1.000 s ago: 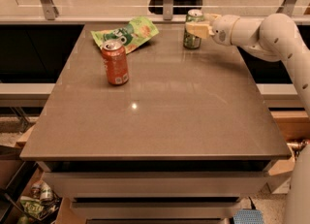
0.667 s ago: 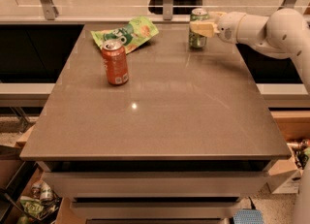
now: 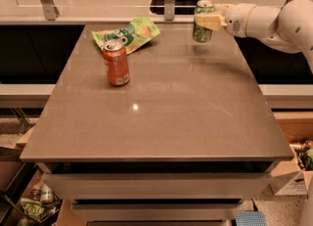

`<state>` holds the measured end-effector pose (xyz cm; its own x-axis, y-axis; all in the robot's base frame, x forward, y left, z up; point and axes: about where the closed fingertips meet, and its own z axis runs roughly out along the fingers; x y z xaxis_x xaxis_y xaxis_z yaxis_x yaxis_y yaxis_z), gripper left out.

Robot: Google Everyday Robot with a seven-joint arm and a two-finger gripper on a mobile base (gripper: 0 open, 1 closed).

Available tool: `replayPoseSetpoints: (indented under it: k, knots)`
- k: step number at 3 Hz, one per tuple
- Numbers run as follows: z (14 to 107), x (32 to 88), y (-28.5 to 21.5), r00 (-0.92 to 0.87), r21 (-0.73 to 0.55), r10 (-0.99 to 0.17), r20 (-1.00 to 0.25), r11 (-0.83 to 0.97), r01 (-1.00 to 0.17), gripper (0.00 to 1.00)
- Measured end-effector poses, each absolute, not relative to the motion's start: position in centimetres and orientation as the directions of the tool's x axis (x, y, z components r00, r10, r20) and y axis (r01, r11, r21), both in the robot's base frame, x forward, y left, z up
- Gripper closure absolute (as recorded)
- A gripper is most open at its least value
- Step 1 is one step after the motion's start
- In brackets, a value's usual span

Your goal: Pick green can

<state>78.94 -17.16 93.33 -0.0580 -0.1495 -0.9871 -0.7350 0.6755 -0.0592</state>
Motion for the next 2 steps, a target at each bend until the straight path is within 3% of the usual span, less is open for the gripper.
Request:
replayPoseSetpoints:
  k: [2]
  knots:
    - [98.4, 77.8, -17.0, -0.015, -0.077, -0.136, -0.991, 0.643, -0.762, 1.0]
